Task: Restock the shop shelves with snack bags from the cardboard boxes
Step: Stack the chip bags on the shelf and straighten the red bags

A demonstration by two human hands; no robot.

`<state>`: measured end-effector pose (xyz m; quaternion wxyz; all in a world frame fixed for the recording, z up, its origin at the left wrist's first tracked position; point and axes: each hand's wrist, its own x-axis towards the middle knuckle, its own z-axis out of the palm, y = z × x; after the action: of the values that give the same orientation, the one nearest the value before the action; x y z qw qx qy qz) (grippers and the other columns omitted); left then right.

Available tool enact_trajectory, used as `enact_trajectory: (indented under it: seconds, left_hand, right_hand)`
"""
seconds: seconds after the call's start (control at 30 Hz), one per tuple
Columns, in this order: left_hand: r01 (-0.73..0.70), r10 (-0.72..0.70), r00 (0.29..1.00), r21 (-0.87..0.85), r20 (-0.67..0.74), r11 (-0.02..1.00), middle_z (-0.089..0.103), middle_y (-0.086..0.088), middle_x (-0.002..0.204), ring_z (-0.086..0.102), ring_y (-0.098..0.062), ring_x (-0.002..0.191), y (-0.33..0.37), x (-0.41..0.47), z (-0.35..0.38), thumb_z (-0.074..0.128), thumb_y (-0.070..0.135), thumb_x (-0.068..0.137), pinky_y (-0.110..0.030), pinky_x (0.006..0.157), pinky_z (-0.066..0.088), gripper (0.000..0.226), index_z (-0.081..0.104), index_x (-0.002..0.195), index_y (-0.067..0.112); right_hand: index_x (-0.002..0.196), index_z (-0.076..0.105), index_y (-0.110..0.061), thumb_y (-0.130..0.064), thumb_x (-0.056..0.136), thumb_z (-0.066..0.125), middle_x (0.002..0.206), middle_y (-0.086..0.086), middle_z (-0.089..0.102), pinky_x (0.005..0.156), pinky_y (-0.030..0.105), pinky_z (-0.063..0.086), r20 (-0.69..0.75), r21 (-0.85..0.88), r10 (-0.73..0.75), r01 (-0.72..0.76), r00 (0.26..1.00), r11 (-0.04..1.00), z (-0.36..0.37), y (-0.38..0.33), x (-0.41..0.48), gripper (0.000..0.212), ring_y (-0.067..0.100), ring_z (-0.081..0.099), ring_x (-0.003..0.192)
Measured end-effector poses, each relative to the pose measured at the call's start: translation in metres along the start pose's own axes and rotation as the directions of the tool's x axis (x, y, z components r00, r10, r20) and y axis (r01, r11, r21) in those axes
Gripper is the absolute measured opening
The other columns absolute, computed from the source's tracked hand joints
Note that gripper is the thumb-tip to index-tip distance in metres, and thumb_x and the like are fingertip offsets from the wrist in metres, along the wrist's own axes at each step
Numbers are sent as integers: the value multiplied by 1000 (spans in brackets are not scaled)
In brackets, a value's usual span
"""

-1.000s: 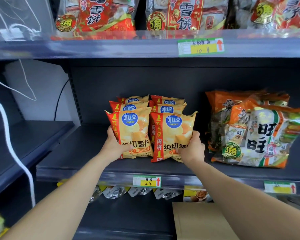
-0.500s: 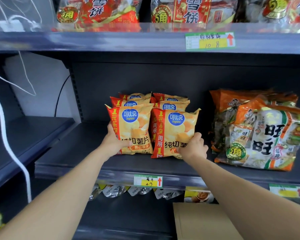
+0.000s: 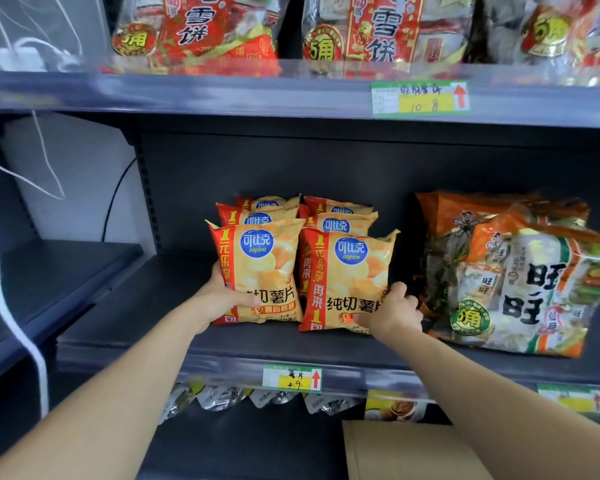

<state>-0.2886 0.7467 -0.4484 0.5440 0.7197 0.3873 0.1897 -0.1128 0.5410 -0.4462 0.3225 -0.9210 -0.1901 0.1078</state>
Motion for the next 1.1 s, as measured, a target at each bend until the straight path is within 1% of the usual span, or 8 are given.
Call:
enact_trajectory:
  seconds: [0.23, 0.47, 0.57, 0.67, 0.77, 0.87, 1.0, 1.1]
  left_hand:
    - [45, -46, 998, 9, 40, 999, 61, -1, 122, 57, -23, 115, 1, 14, -11, 83, 5, 65, -47, 105, 42, 98, 27, 140, 30]
    - [71, -74, 993, 35, 92, 997, 61, 0, 121, 56, -24, 115, 8, 22, -5, 80, 5, 68, -46, 102, 44, 98, 23, 142, 34]
    - [65, -68, 994, 39, 83, 997, 61, 1, 122, 57, -22, 112, 9, 19, -2, 80, 6, 70, -39, 96, 45, 95, 23, 142, 31]
    - [57, -60, 996, 46, 60, 997, 58, 0, 127, 54, -21, 116, 9, 13, -3, 80, 8, 71, -36, 92, 43, 97, 20, 144, 30]
    - [64, -66, 998, 80, 20, 995, 53, -2, 133, 49, -24, 124, 6, 9, -5, 83, 15, 69, -42, 105, 40, 108, 10, 147, 33]
    - [71, -71, 997, 113, 1, 991, 50, -5, 138, 46, -26, 128, 3, 3, -5, 83, 16, 70, -43, 109, 37, 113, 5, 150, 31]
    - [61, -54, 997, 126, -57, 990, 44, -7, 143, 44, -26, 129, 6, -8, -3, 80, 13, 75, -39, 104, 37, 108, 3, 151, 25]
    - [10, 8, 987, 107, -162, 994, 40, -8, 144, 45, -26, 128, 15, -18, 1, 80, 13, 74, -40, 99, 42, 104, 8, 149, 23]
  right_hand:
    - [134, 26, -13, -34, 78, 75, 134, 16, 36, 97, 46, 47, 45, 21, 10, -11, 999, 1000, 4, -1, 4, 78, 37, 48, 118]
    - [131, 29, -11, -35, 77, 76, 132, 16, 40, 99, 47, 46, 40, 34, 28, -29, 999, 999, 8, -3, 8, 75, 36, 49, 118]
    - [131, 30, -11, -36, 78, 75, 131, 16, 41, 99, 47, 46, 34, 40, 27, -29, 999, 999, 8, -1, 8, 73, 36, 48, 118]
    - [130, 31, -11, -36, 79, 74, 130, 16, 42, 98, 47, 46, 29, 39, 23, -24, 999, 999, 9, -1, 5, 72, 37, 48, 118]
    - [129, 31, -11, -37, 79, 74, 130, 16, 42, 97, 47, 47, 36, 37, 8, -10, 999, 999, 8, 1, 4, 72, 37, 49, 117]
    - [130, 29, -12, -36, 78, 74, 131, 16, 40, 98, 48, 46, 45, 38, 4, -5, 999, 999, 6, 5, 3, 73, 37, 48, 118]
    - [130, 29, -12, -35, 78, 74, 131, 15, 40, 98, 48, 47, 48, 41, -3, 1, 999, 999, 6, 7, 2, 72, 36, 48, 118]
    - [131, 29, -12, -36, 78, 74, 133, 16, 40, 97, 47, 47, 37, 33, -4, 3, 999, 999, 6, 5, 0, 74, 37, 47, 120]
